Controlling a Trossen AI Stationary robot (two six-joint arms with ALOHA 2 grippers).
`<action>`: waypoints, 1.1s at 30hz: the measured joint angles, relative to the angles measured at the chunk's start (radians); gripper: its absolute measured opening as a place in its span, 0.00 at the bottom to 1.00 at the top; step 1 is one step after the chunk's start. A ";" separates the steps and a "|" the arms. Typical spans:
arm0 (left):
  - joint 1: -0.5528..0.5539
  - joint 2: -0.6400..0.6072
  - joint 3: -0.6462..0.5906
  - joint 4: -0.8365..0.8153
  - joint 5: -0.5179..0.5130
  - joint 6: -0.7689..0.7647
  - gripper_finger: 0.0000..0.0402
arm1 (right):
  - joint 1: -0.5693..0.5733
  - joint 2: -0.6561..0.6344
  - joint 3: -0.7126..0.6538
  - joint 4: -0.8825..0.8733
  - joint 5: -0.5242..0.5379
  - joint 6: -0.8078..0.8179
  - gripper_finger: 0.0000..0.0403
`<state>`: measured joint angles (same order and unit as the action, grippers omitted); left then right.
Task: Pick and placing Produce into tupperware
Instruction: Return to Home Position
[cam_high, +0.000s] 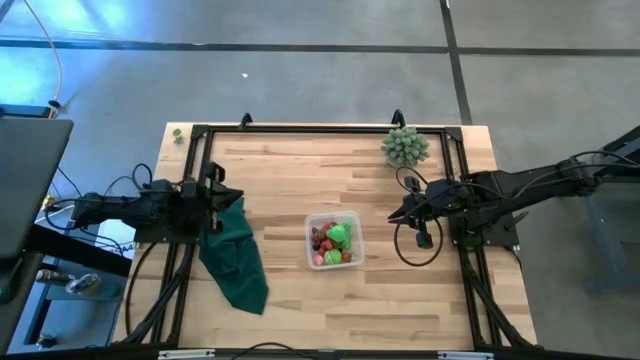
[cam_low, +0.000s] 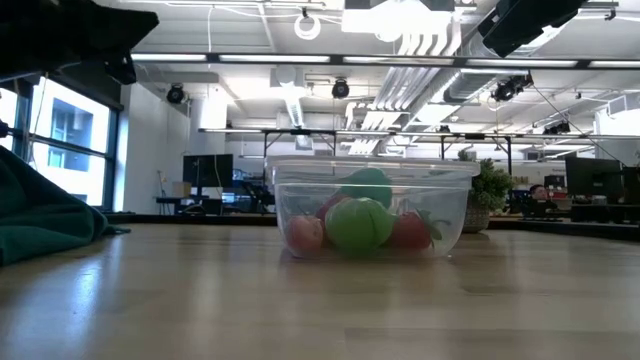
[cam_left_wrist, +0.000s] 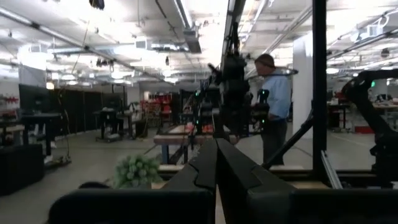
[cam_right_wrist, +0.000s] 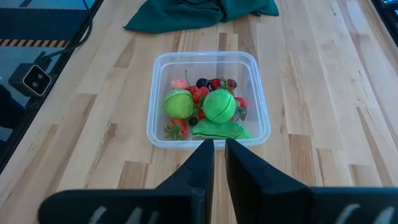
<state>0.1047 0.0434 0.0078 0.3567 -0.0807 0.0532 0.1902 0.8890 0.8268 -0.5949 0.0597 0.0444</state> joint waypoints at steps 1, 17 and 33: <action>0.000 0.000 0.000 -0.011 -0.005 -0.005 0.00 | 0.000 0.000 0.000 0.000 0.000 0.000 0.07; 0.000 0.000 0.001 -0.091 -0.018 -0.006 0.00 | 0.000 0.010 0.000 0.311 0.045 0.292 0.07; 0.000 0.000 0.002 -0.157 -0.018 -0.006 0.00 | -0.073 -0.107 0.087 0.905 0.012 0.219 0.07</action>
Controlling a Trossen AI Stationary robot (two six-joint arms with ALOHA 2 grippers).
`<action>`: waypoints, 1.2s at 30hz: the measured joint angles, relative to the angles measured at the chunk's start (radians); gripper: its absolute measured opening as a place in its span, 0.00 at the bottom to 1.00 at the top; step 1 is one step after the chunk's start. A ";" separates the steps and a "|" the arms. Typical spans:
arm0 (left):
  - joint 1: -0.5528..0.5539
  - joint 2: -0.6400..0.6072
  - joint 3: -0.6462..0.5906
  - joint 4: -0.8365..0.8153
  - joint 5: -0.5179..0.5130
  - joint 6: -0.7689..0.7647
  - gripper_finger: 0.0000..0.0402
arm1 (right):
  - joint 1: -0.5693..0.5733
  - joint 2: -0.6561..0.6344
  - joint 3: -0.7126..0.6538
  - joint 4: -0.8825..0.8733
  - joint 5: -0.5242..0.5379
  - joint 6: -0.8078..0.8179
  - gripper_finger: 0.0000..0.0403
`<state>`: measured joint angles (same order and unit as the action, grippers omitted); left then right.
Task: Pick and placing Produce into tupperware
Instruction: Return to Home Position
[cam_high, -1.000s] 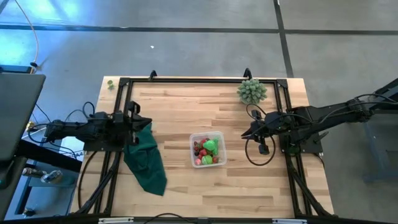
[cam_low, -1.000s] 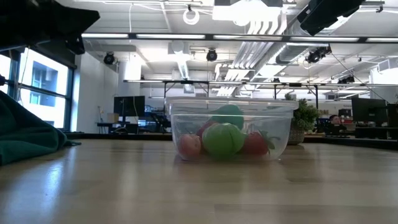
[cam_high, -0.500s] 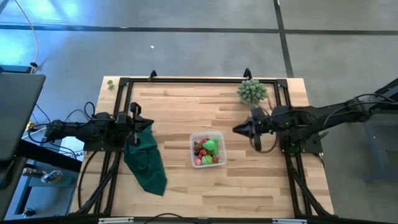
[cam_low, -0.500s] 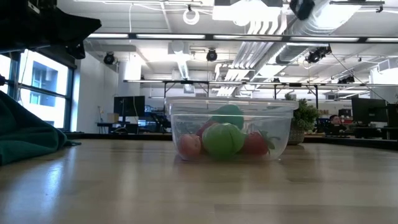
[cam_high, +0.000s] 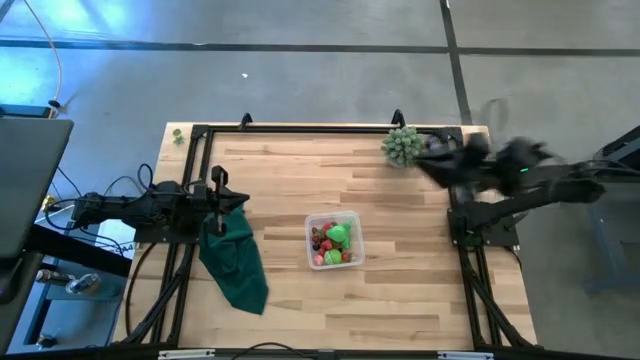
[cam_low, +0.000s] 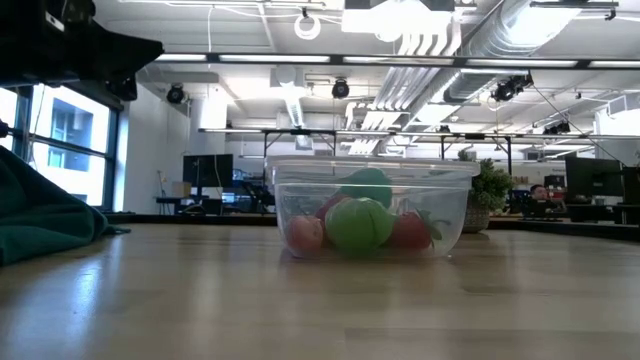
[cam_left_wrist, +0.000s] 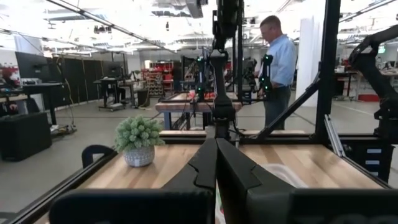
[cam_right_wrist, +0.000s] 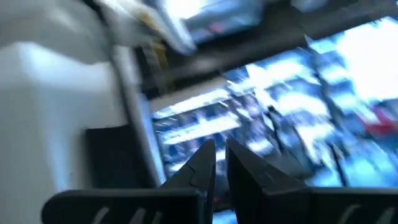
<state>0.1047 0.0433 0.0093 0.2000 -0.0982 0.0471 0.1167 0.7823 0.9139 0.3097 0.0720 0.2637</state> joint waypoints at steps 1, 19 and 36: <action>0.000 0.000 0.000 -0.002 0.000 0.000 0.00 | -0.007 -0.038 0.023 -0.036 -0.047 -0.030 0.07; 0.000 0.000 0.000 -0.047 0.000 0.000 0.00 | -0.012 -0.631 -0.226 -0.246 0.059 -0.087 0.01; 0.000 0.000 0.000 -0.046 0.001 0.000 0.00 | -0.012 -0.744 -0.658 0.003 0.027 0.079 0.00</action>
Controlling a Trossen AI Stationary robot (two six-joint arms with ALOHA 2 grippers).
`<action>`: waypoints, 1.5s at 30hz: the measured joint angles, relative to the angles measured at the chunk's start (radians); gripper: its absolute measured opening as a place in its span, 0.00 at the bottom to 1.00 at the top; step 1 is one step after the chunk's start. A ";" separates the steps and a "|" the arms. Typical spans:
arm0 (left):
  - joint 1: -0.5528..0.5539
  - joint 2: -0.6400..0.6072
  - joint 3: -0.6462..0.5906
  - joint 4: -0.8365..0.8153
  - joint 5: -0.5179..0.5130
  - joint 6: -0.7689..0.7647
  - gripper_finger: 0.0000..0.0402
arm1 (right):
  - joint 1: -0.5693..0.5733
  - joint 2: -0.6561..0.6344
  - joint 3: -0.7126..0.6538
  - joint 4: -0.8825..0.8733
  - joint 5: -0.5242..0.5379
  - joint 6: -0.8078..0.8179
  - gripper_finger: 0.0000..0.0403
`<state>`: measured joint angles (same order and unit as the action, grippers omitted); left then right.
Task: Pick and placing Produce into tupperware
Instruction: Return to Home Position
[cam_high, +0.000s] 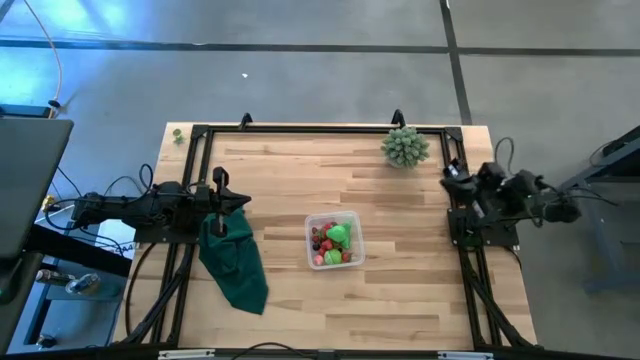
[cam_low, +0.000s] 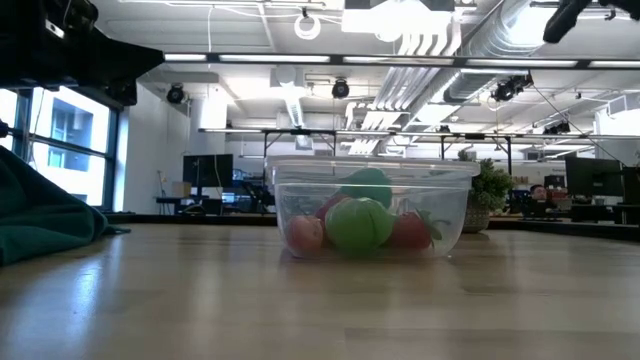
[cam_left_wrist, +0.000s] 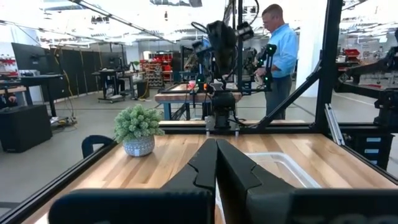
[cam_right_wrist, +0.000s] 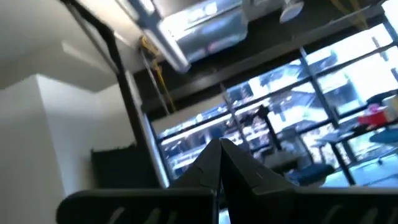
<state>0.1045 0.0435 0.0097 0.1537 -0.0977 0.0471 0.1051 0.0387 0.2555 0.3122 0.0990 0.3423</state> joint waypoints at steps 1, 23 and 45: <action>0.000 0.000 0.000 0.000 0.000 0.000 0.00 | 0.000 -0.001 -0.021 0.007 -0.005 0.001 0.00; 0.000 0.000 0.000 0.000 0.000 0.000 0.00 | 0.000 0.000 -0.242 -0.239 0.008 -0.086 0.00; 0.000 0.000 0.000 0.001 0.001 0.000 0.00 | 0.000 0.025 -0.238 -0.304 -0.002 -0.265 0.00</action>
